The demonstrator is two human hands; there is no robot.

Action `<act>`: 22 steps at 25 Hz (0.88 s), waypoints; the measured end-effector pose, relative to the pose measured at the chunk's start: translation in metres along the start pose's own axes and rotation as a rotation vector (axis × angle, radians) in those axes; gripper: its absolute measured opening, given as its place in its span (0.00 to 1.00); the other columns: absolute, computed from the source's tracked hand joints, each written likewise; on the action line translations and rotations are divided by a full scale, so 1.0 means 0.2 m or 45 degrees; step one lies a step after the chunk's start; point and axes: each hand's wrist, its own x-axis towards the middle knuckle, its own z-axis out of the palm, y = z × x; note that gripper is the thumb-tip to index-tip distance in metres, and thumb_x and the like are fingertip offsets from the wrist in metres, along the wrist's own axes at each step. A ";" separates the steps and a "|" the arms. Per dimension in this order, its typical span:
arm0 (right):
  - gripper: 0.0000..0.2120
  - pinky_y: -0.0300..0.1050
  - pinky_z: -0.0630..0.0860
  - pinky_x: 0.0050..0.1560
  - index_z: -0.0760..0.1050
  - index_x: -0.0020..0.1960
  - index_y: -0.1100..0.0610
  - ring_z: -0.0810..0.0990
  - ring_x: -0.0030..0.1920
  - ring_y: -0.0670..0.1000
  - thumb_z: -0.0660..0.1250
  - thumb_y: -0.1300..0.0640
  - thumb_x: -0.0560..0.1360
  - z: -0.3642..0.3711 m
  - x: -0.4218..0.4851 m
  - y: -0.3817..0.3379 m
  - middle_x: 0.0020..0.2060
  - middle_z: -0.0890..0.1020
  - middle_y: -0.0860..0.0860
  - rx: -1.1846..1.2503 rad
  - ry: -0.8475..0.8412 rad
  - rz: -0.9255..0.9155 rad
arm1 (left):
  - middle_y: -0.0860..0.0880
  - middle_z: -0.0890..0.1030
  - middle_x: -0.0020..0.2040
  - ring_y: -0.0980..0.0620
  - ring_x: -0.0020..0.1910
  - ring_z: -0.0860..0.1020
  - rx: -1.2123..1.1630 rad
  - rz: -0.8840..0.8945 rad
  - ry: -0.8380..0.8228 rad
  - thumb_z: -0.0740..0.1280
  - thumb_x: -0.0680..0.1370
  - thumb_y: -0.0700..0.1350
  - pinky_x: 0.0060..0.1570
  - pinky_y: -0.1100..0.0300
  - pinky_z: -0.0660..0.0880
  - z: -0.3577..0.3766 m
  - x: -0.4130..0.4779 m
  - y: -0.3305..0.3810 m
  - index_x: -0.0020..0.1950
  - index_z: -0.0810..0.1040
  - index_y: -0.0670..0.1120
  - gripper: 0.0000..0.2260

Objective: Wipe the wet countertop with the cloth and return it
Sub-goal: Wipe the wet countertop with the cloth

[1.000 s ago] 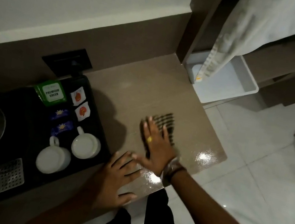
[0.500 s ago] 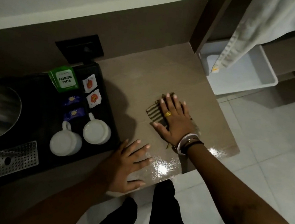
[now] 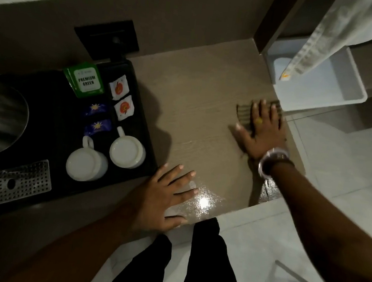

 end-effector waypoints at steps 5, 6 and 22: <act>0.51 0.61 0.42 0.79 0.48 0.83 0.51 0.45 0.82 0.57 0.39 0.21 0.70 0.00 0.43 -0.58 0.82 0.48 0.51 0.001 -0.006 -0.194 | 0.44 0.58 0.85 0.37 0.82 0.57 0.076 0.059 -0.049 0.55 0.82 0.72 0.77 0.38 0.50 0.03 0.01 -0.05 0.82 0.65 0.55 0.34; 0.49 0.62 0.43 0.79 0.49 0.83 0.51 0.46 0.82 0.57 0.39 0.22 0.71 0.03 0.34 -0.67 0.82 0.49 0.51 -0.044 -0.037 -0.349 | 0.44 0.58 0.85 0.37 0.82 0.57 0.069 0.054 -0.058 0.55 0.81 0.72 0.78 0.38 0.50 0.02 0.01 -0.04 0.82 0.65 0.55 0.34; 0.40 0.60 0.46 0.79 0.54 0.82 0.51 0.49 0.82 0.57 0.46 0.29 0.77 -0.02 0.50 -0.93 0.81 0.55 0.51 -0.037 0.003 -0.437 | 0.50 0.54 0.86 0.40 0.85 0.50 -0.161 -0.028 -0.078 0.58 0.81 0.71 0.80 0.38 0.45 0.01 0.00 -0.04 0.82 0.65 0.57 0.33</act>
